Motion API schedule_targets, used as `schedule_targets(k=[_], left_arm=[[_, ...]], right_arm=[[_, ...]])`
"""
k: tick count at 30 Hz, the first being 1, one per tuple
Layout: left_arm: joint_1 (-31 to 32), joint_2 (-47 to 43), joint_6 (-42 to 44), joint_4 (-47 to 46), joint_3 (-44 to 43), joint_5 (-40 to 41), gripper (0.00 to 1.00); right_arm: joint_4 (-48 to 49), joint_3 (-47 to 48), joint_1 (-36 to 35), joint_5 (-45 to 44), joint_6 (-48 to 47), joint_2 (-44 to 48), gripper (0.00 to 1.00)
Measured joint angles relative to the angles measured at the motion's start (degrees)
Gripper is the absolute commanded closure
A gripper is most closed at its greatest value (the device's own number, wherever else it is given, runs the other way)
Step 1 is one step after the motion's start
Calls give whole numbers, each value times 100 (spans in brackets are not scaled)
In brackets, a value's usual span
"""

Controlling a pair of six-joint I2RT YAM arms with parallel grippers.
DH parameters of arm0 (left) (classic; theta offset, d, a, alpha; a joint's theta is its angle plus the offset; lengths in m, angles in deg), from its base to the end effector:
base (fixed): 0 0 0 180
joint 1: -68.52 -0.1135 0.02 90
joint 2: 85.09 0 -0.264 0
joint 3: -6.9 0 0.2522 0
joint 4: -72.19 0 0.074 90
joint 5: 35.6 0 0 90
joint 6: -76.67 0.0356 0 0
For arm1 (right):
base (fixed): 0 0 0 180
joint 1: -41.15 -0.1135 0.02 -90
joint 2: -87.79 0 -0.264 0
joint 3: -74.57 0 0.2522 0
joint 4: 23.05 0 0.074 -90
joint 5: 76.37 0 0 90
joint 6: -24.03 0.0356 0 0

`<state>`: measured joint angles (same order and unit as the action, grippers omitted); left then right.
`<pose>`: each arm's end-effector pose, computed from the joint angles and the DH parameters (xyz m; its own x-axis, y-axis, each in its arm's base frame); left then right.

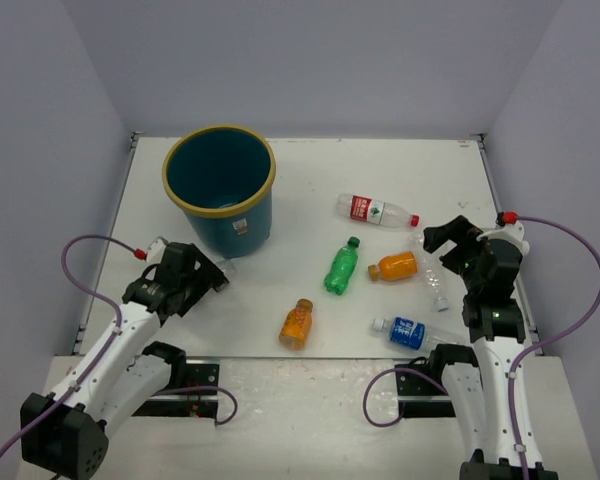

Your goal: Put the plastic bottles in the bin

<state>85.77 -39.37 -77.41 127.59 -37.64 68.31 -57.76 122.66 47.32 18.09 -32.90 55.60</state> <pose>0.1435 -0.0356 0.2067 -0.4936 -0.7609 -0.4212 -0.6464 0.6450 -0.4077 0.1422 -0.0126 0.2879 -0.2501 0.5742 -0.7796 0.2034 0.8183 0.5375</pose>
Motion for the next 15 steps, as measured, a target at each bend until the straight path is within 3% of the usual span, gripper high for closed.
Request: schedule_targets(k=[10,15], left_arm=[[1002,426,-1608,-126,36,716,0],[1181,563,-1680,-87,-116,1060,0]], right_arm=[[90,-31,0,19,-16,67,1],[167,-74,0,49,-29,83,1]])
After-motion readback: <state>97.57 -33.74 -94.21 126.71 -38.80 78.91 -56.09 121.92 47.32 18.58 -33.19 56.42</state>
